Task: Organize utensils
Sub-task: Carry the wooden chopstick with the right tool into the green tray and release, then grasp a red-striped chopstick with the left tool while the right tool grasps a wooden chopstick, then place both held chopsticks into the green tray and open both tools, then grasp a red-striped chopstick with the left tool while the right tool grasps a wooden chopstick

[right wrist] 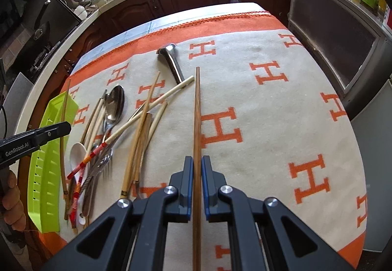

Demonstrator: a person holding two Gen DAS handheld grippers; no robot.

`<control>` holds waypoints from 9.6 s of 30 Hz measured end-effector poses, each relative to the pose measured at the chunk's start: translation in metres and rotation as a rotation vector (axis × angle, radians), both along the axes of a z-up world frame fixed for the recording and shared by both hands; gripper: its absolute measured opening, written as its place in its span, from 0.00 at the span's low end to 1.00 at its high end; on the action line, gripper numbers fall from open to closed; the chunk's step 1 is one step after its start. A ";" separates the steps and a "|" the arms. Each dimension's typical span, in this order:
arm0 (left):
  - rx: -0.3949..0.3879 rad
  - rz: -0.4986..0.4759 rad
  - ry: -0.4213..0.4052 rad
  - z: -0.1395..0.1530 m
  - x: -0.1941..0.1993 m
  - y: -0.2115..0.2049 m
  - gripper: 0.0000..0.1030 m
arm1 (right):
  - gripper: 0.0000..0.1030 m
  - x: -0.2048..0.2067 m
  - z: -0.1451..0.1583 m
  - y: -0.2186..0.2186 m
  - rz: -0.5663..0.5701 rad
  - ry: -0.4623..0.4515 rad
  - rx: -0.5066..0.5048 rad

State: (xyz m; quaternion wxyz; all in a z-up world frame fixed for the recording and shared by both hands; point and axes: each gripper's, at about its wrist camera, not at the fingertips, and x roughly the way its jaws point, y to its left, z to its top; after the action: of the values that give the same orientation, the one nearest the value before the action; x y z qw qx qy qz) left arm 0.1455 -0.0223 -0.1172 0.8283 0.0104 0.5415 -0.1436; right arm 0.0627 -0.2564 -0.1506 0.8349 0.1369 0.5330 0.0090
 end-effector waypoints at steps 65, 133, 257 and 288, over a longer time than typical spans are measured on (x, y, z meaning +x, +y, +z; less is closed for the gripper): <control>0.015 0.360 -0.029 0.011 -0.062 0.179 0.70 | 0.09 0.043 0.030 0.235 0.378 -0.009 0.241; 0.038 -0.228 0.106 -0.050 0.004 -0.058 0.17 | 0.10 0.035 -0.028 0.057 0.167 0.018 0.178; -0.060 0.133 -0.196 0.040 -0.104 0.077 0.75 | 0.09 0.009 0.059 0.148 0.310 -0.101 0.134; -0.091 -0.089 -0.119 -0.018 -0.091 -0.028 0.54 | 0.09 -0.005 -0.026 0.064 0.230 -0.095 -0.031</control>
State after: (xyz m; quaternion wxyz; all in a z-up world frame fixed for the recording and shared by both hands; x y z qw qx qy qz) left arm 0.0548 -0.0502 -0.1354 0.8513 0.0052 0.4834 -0.2041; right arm 0.0574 -0.1920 -0.1766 0.8546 0.0613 0.5052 0.1029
